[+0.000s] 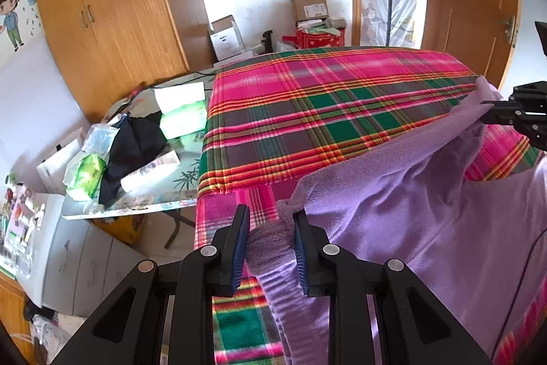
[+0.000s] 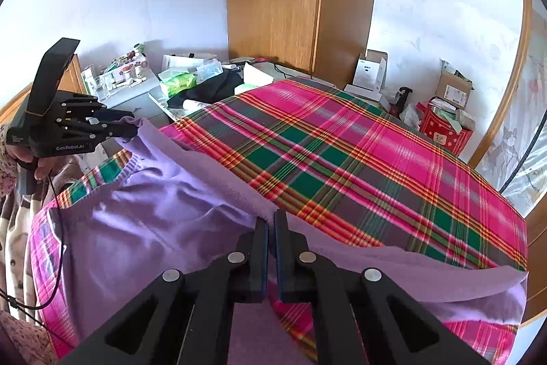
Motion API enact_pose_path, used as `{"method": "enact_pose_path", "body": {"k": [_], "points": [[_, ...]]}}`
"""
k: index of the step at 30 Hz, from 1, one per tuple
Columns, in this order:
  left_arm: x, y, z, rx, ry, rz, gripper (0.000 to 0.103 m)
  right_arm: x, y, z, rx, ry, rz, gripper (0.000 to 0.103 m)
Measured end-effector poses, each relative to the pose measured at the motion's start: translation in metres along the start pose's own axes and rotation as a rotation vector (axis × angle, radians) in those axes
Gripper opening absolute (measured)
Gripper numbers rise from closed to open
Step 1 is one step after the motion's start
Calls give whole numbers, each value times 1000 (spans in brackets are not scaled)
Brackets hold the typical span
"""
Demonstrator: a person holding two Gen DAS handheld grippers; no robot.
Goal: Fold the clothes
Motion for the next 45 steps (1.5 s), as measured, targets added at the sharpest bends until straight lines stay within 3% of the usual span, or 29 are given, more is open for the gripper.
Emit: {"method": "enact_pose_path", "body": {"k": [30,45], "points": [[38,66,-20,-16,-3,-22,25,52,74,63,-24,9,-27,3],[74,79,-28,13,34,0,26,96,84,92,-65,11,40,3]]}}
Point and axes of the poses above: each gripper's, at about its wrist camera, not at the fingertips, and y roughly against the way its jaws point, z to its left, x to its underside, the point moved 3 cm from there along -y, roughly the way its jaws point, and after that the axes turned 9 degrees about -y, right-handed, at the moved point
